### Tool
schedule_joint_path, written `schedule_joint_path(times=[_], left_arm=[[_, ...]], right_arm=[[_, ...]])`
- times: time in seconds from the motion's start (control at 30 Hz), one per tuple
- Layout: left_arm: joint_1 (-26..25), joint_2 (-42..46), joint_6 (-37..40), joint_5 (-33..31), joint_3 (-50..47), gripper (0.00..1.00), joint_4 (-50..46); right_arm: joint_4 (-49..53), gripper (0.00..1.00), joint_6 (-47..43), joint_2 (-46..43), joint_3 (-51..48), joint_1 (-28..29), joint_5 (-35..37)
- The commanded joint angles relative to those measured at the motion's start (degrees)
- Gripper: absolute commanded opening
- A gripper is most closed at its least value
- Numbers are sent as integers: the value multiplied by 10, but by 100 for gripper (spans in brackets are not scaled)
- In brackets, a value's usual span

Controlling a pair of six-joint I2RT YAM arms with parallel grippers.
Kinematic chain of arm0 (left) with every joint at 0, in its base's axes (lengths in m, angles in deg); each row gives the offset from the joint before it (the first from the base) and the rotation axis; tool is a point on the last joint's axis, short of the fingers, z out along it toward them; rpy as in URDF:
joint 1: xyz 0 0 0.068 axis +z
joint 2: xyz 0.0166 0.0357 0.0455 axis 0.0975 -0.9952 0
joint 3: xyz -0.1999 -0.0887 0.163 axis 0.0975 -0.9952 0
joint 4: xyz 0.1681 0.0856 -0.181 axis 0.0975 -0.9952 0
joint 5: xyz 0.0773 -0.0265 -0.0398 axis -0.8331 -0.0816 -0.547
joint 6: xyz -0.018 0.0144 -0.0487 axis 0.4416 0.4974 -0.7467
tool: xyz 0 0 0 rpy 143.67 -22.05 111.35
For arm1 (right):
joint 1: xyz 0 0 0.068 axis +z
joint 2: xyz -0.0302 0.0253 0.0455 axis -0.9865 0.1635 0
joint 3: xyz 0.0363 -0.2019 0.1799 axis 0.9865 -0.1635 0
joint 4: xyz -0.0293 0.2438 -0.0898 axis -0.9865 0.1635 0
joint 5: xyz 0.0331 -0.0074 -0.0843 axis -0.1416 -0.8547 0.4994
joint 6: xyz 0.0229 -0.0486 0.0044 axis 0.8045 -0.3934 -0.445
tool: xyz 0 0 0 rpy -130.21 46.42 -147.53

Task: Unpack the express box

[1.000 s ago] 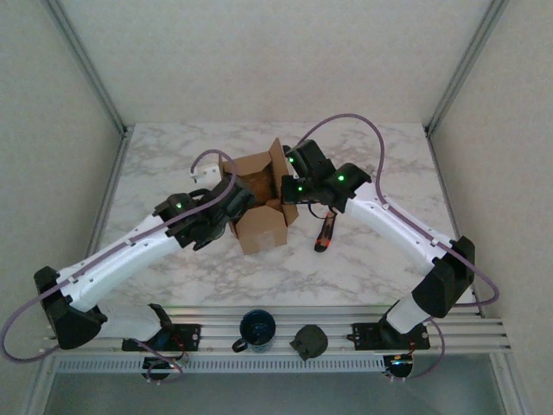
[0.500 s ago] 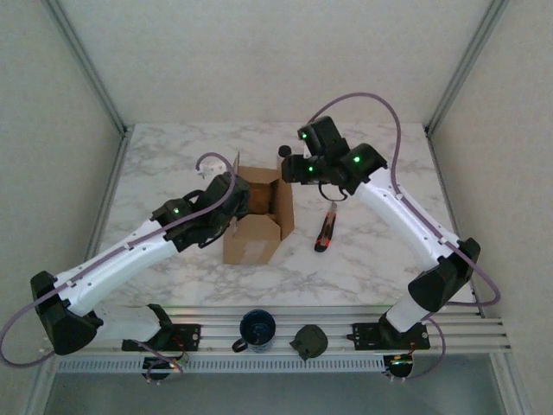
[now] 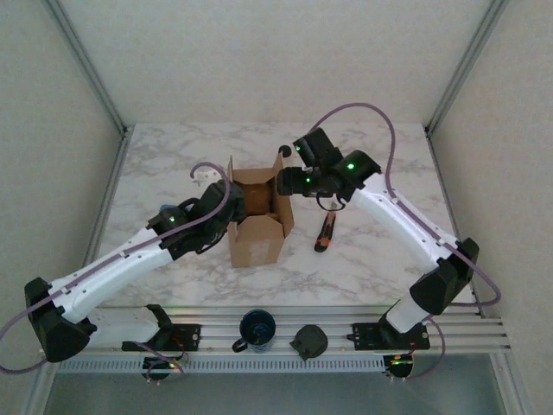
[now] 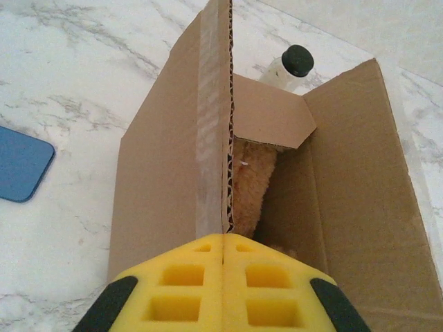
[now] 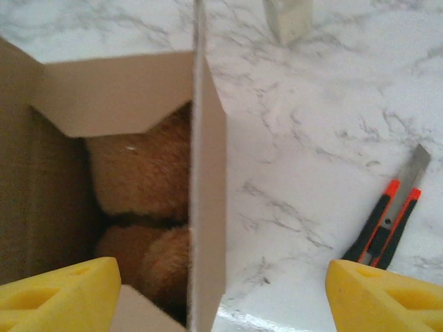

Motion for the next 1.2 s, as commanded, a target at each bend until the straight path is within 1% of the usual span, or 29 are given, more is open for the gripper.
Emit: schedule_joint_path(times=[0.0, 0.17, 0.2, 0.27, 0.3, 0.33, 0.37, 0.4, 0.43, 0.47, 0.53, 0.57, 0.6, 0.67, 0.73, 0.83, 0.97, 1.03, 1.1, 1.17], left_arm=[[3, 13, -10, 2, -9, 0, 20], [3, 16, -11, -1, -12, 0, 20], [4, 18, -10, -1, -12, 0, 21], [4, 22, -8, -2, -12, 0, 21], [4, 23, -4, -2, -11, 0, 22], [4, 24, 2, -2, -6, 0, 20], [4, 23, 9, -3, 0, 2, 17], [4, 23, 18, -6, 10, 15, 11], [5, 22, 29, -11, 23, 36, 5], [4, 19, 42, -16, 36, 45, 1], [6, 10, 85, -23, 76, 56, -7], [6, 3, 107, -23, 95, 60, -10], [6, -8, 142, -17, 117, 62, -9], [6, -37, 201, -9, 158, 63, -17], [6, -73, 252, -18, 191, 63, -31], [5, -113, 304, -37, 209, 69, -38], [4, -137, 335, -63, 219, 75, -50], [2, -147, 341, -91, 229, 78, -77], [0, -154, 346, -113, 234, 81, -103], [0, -159, 349, -128, 233, 83, -121]], right_arm=[[-3, 72, 17, 29, -13, 14, 13], [-12, 50, 19, 84, -11, 17, 0], [-14, 44, 19, 92, -10, 17, -2], [-17, 23, 11, 102, -6, 17, 2], [-16, 5, 3, 104, 1, 17, 11], [-15, 0, -9, 104, 11, 17, 23], [-16, 0, -30, 102, 22, 17, 33], [-19, 0, -63, 98, 38, 17, 39], [-20, 0, -101, 95, 56, 17, 48], [-19, 0, -136, 91, 72, 17, 54], [-12, 0, -238, 87, 115, 17, 45], [-3, 0, -279, 87, 132, 17, 41], [6, 0, -323, 87, 147, 17, 36], [21, 0, -391, 86, 168, 16, 36], [37, 0, -449, 88, 190, 14, 27], [53, 0, -494, 95, 220, 8, 13], [102, 0, -525, 127, 287, 5, 6], [122, 0, -540, 140, 311, 5, 4], [133, 0, -548, 150, 330, -11, 3], [138, 0, -552, 155, 344, -12, 0]])
